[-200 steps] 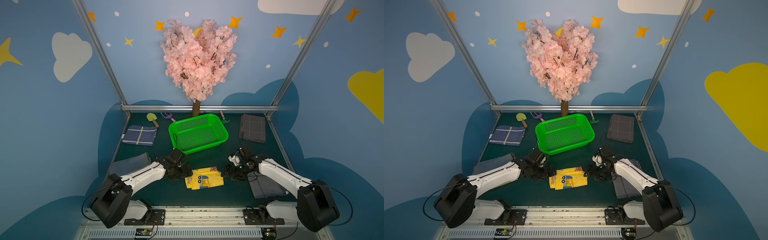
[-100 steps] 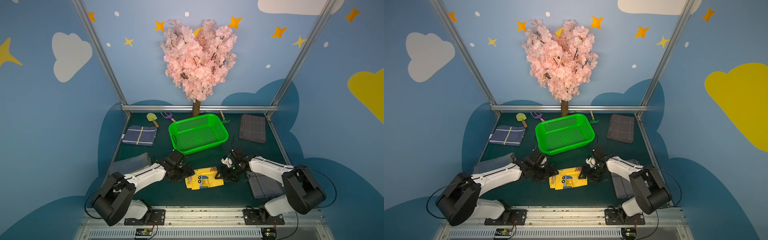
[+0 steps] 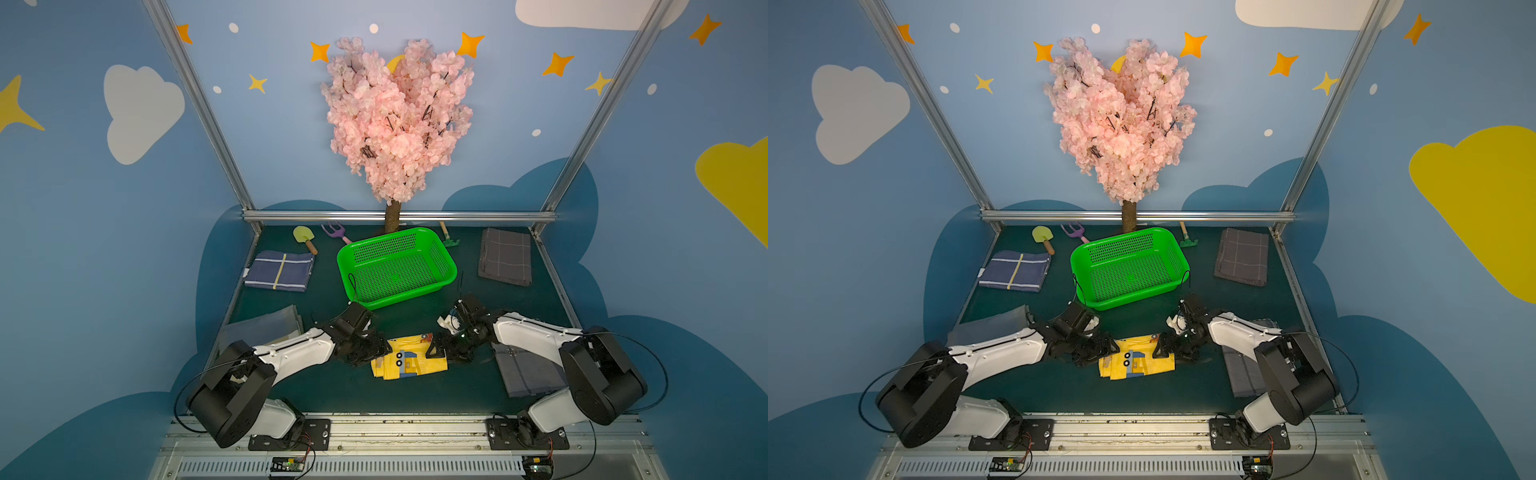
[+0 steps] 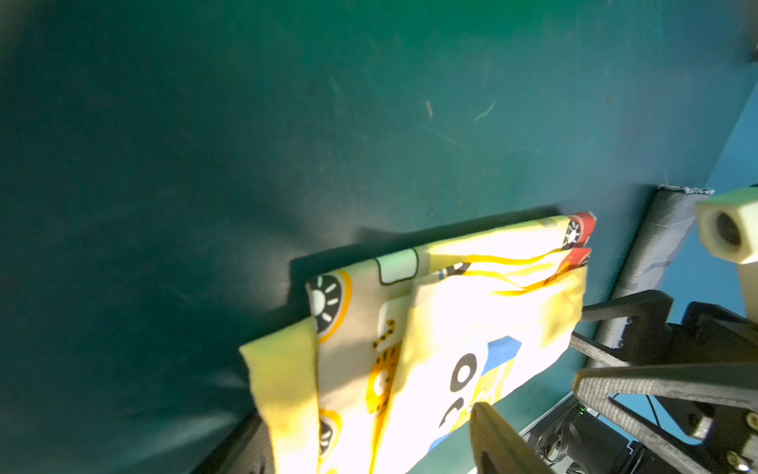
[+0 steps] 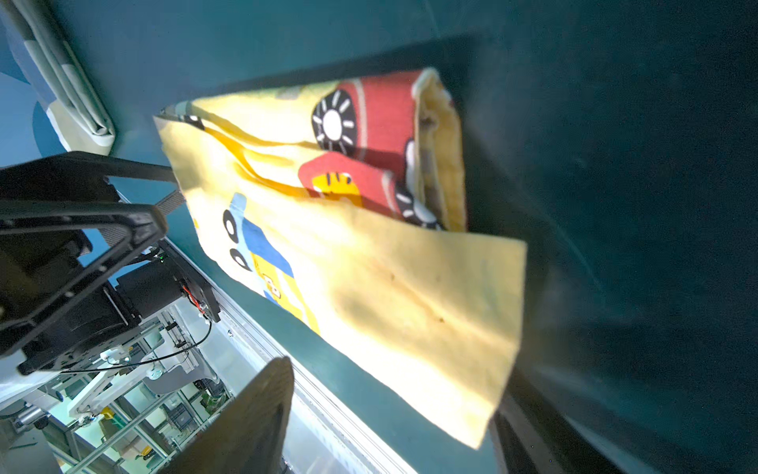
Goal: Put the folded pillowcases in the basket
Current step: Pick up the pillowcase at the center of the board.
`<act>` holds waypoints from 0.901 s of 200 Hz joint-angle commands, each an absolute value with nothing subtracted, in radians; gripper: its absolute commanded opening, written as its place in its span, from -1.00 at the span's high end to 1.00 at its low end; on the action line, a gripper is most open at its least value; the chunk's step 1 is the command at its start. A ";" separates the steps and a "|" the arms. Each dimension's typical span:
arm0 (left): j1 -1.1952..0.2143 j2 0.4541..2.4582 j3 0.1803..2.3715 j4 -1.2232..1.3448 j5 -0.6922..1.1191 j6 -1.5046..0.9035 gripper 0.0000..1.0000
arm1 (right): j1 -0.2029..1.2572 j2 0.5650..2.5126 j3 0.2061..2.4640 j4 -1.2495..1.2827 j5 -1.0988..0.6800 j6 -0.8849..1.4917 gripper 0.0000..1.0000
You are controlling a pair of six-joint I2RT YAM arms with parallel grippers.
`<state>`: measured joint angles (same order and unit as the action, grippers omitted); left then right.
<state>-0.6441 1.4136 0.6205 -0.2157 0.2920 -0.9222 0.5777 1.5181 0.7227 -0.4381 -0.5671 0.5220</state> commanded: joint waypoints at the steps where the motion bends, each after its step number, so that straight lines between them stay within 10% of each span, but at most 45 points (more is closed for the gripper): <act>1: -0.661 1.450 0.593 -0.250 0.322 -0.926 -0.34 | 0.597 1.558 0.726 -0.402 -0.553 0.525 -0.44; 56: -0.662 1.440 0.597 -0.285 0.292 -0.919 0.93 | 0.600 1.573 0.727 -0.402 -0.553 0.522 0.42; 87: -0.670 1.436 0.605 -0.285 0.285 -0.917 0.94 | 0.607 1.571 0.727 -0.407 -0.555 0.518 1.00; 180: -0.725 1.243 0.733 -0.422 0.172 -0.878 0.94 | 0.704 1.359 0.878 -0.628 -0.348 0.491 1.00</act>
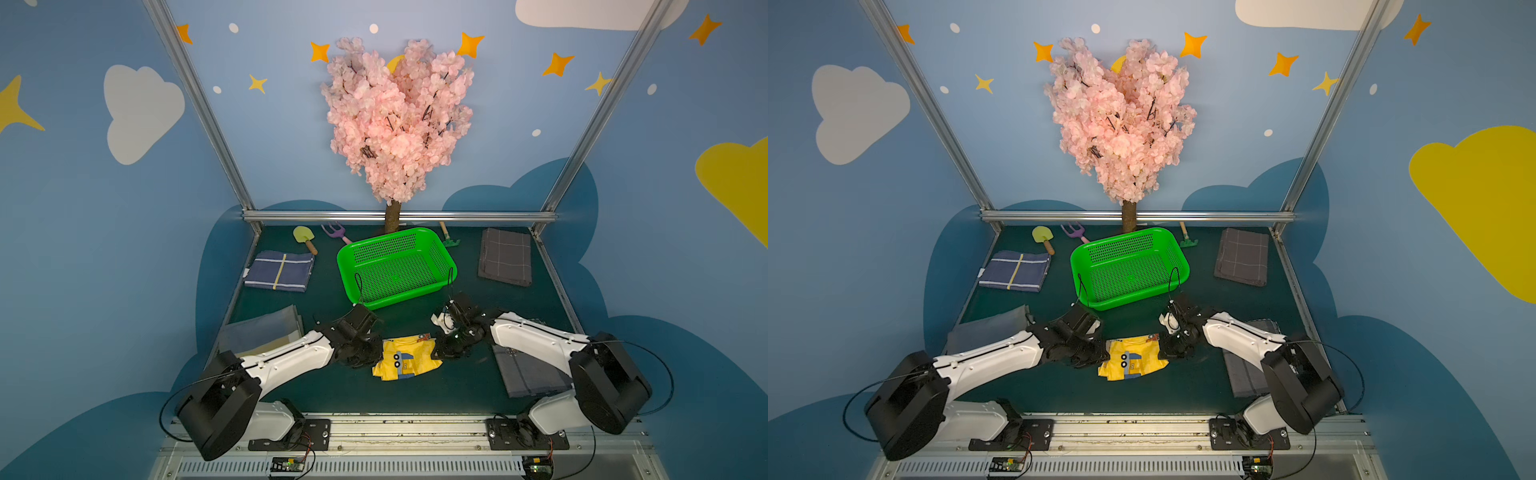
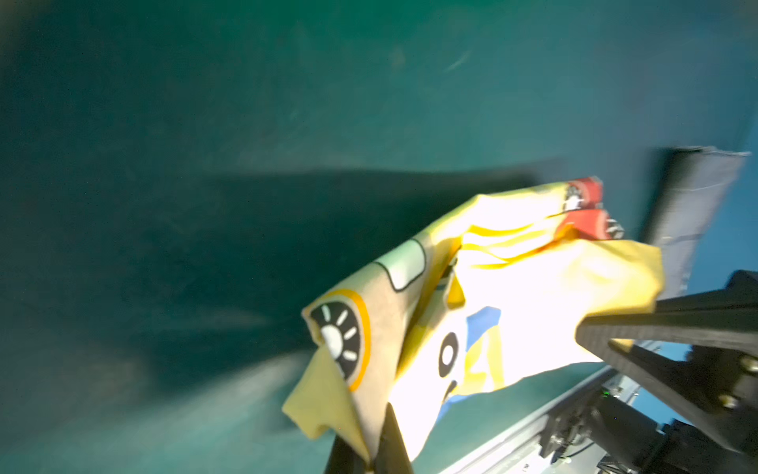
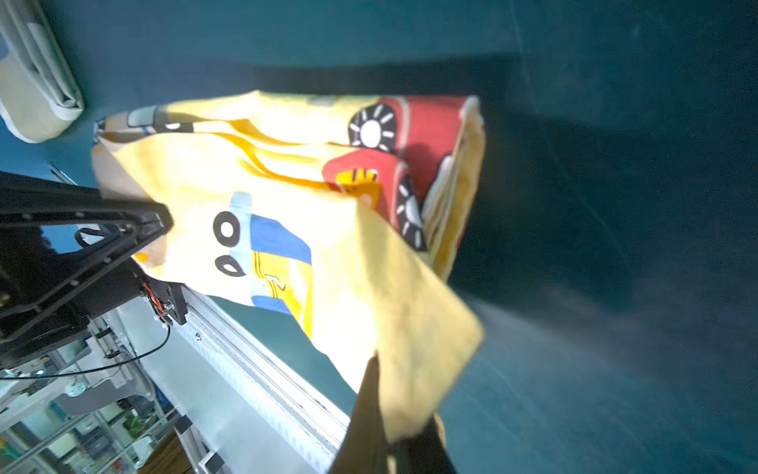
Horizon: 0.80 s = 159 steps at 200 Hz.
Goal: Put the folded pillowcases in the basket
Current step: Pick up the pillowcase at the center of the board, then place the pillowcase in the basket.
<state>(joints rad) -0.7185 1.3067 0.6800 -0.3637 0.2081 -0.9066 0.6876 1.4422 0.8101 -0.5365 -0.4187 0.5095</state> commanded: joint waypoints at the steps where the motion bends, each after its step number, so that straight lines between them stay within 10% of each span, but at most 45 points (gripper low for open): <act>1: -0.725 1.241 0.735 -0.423 0.171 -0.877 0.94 | 0.704 1.355 0.881 -0.631 -0.346 0.491 1.00; 73: -0.720 1.171 1.006 -0.533 0.020 -0.725 0.94 | 0.704 1.282 1.154 -0.694 -0.224 0.401 1.00; 159: -0.445 1.431 1.276 -0.439 0.163 -0.620 0.94 | 0.554 1.629 1.480 -0.585 -0.237 0.365 1.00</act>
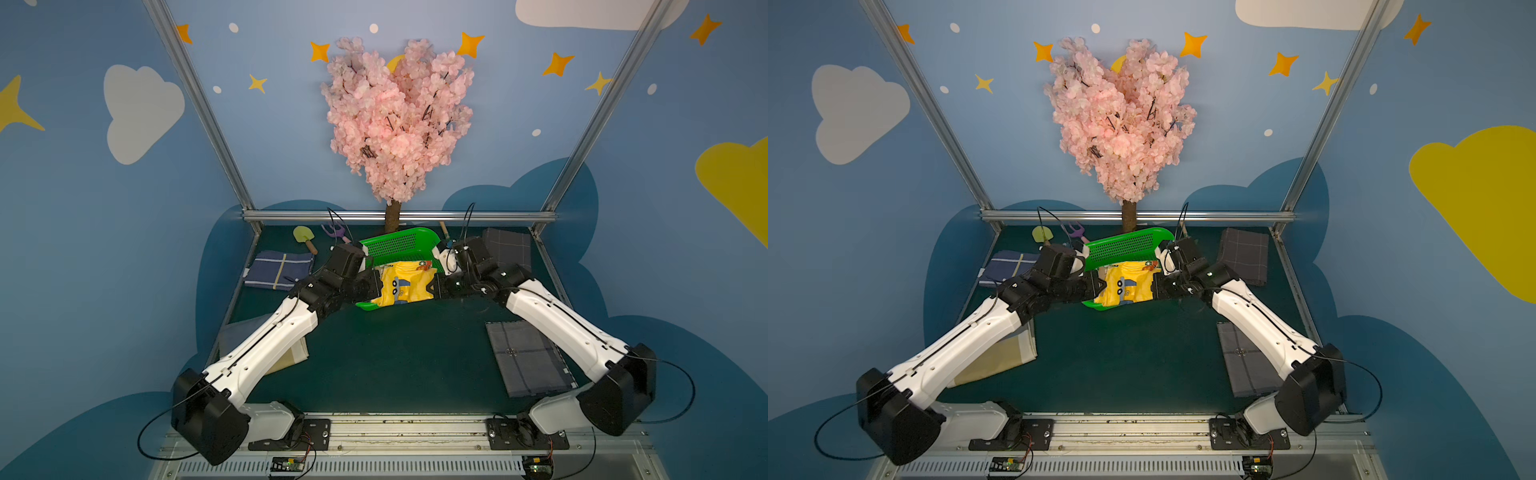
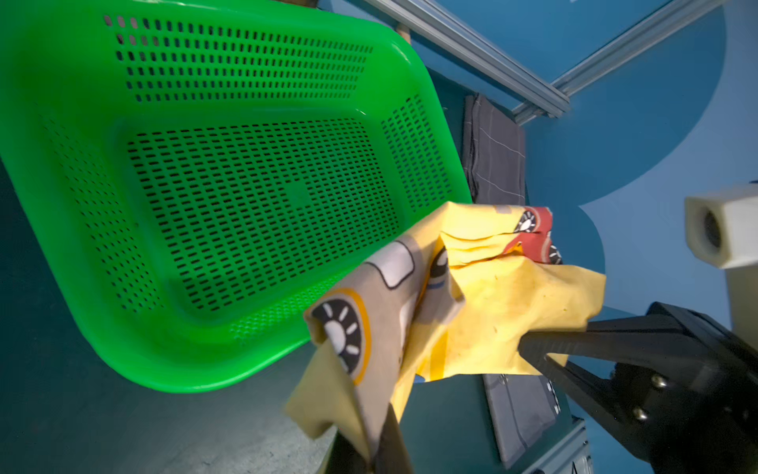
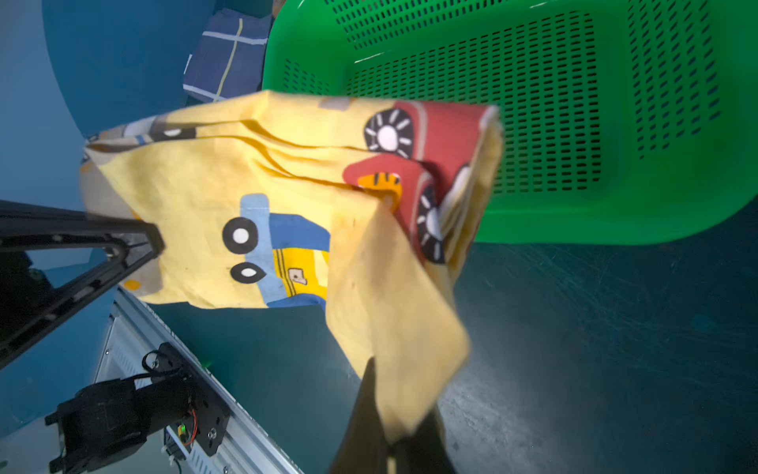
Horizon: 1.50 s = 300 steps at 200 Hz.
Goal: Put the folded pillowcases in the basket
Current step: Place the pillowcase in the basket.
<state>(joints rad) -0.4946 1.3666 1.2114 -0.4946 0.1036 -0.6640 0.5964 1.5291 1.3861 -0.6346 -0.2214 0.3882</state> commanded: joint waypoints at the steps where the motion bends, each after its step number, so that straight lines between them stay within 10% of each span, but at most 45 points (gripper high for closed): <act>1: -0.442 1.436 1.280 -0.438 0.164 -0.618 0.94 | 0.551 1.632 1.486 -0.584 -0.240 0.365 1.00; 201: -0.260 2.084 1.594 -0.382 0.317 -0.583 0.94 | 0.405 2.413 2.204 -0.740 -0.373 0.342 0.99; 236: -0.258 2.114 1.592 -0.396 0.289 -0.578 0.43 | 0.400 2.433 2.216 -0.749 -0.374 0.337 -0.41; 300: -0.241 1.995 1.532 -0.373 0.172 -0.574 -0.36 | 0.417 2.336 2.213 -0.733 -0.304 0.297 -0.73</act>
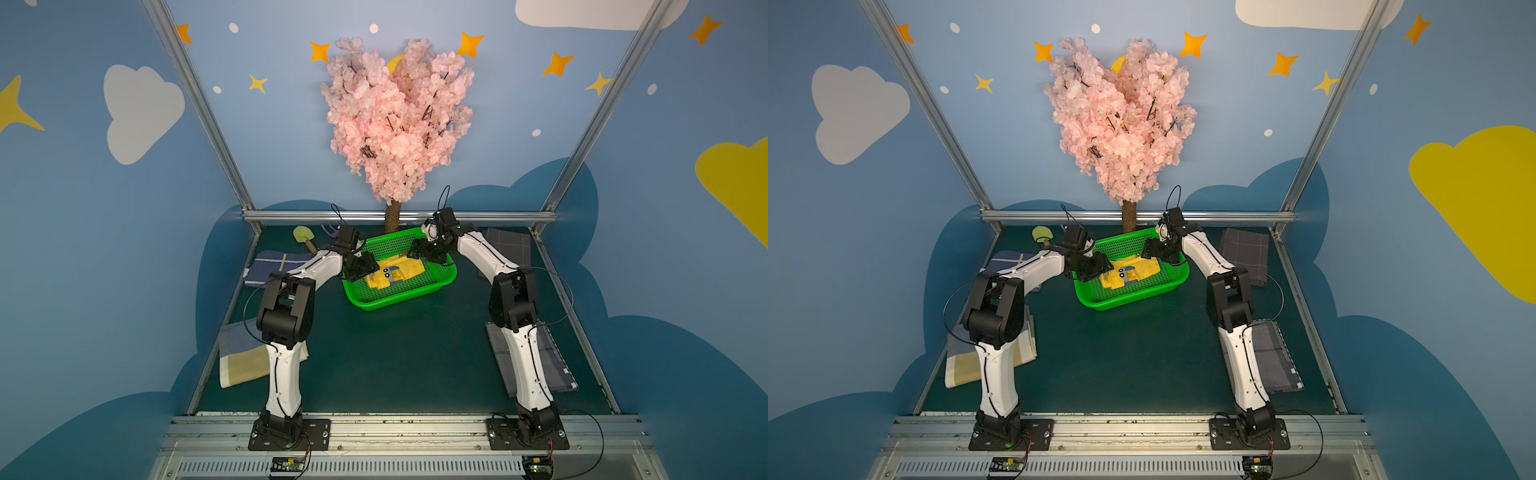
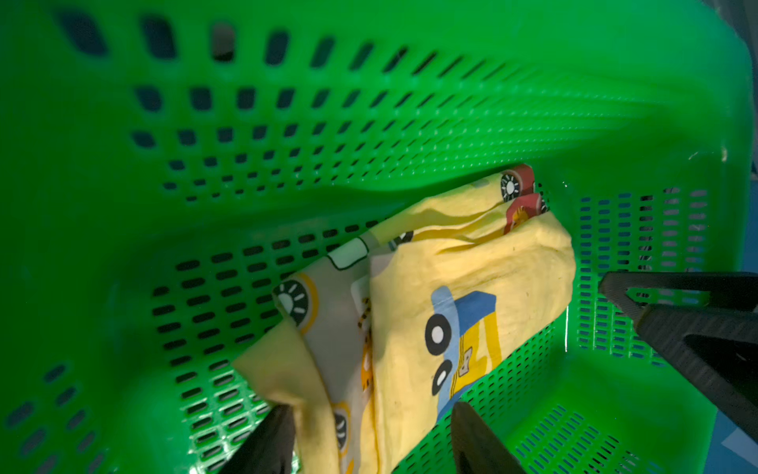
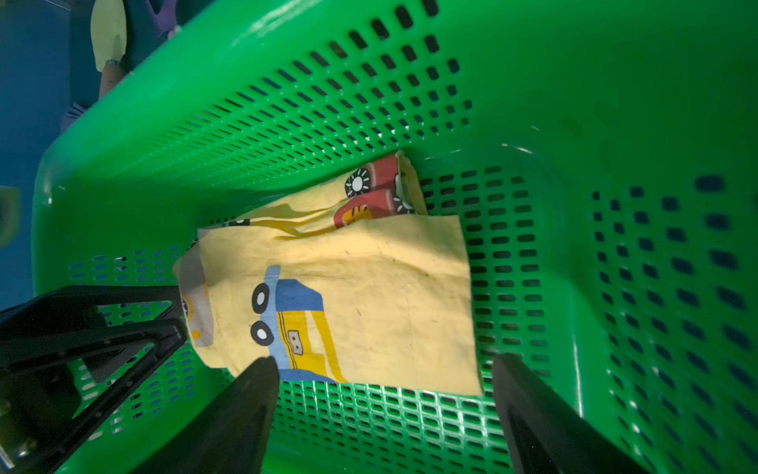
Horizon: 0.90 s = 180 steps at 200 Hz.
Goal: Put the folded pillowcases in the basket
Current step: Place the pillowcase in the basket, then move the pillowcase to the center of the board.
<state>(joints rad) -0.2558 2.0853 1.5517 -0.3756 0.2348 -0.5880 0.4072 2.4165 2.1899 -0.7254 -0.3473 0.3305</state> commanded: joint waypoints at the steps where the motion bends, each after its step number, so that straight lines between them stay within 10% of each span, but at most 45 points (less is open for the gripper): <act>1: -0.241 1.993 1.532 -0.372 0.171 -0.574 -0.37 | 0.418 2.334 2.213 -0.732 -0.303 0.297 -0.73; 88: -0.275 1.771 1.594 -0.474 0.141 -0.513 -0.48 | 0.442 1.870 1.913 -0.660 -0.129 0.247 -0.77; 155: -0.585 1.715 1.586 -0.509 0.275 -0.545 -0.50 | 0.342 1.302 1.412 -0.748 0.017 0.290 -0.86; 180: -0.728 1.752 1.583 -0.502 0.308 -0.574 -0.79 | 0.286 1.164 1.317 -0.866 0.033 0.302 -0.87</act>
